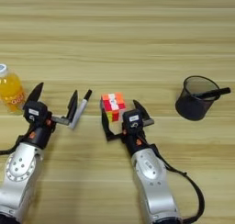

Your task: Move the objects on the table

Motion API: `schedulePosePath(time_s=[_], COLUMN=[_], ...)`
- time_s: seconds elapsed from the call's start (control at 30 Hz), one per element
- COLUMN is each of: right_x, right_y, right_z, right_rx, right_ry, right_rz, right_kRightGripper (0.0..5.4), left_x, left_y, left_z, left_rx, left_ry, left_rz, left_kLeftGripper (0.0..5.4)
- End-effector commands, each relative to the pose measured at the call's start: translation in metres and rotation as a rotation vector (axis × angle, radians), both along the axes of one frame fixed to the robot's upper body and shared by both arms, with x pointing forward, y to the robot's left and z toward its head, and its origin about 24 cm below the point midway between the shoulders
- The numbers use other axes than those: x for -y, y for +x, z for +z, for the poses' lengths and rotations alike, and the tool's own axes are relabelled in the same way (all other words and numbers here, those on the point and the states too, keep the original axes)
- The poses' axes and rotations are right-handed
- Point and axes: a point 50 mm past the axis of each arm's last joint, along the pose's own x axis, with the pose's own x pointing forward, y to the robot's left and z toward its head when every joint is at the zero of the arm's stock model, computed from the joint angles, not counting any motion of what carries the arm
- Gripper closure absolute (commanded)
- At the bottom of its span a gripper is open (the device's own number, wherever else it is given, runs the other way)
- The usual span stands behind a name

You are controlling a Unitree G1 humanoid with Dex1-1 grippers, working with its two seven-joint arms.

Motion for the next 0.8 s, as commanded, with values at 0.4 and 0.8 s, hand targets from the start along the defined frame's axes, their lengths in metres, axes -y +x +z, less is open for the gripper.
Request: schedulePosePath(time_s=[0.4, 0.8], right_x=[-0.001, -0.004], right_y=[0.003, 0.003], right_z=[-0.008, -0.01], right_rx=[-0.039, -0.041], right_ry=[-0.002, 0.001], right_rz=[-0.015, -0.014], right_kRightGripper=[0.02, 0.02], left_x=[-0.047, -0.079], left_y=[-0.008, 0.009], left_z=[0.069, 0.051], left_rx=[0.228, 0.135], left_ry=[0.026, 0.083], left_rz=[0.226, 0.354], left_kLeftGripper=[0.0, 0.0])
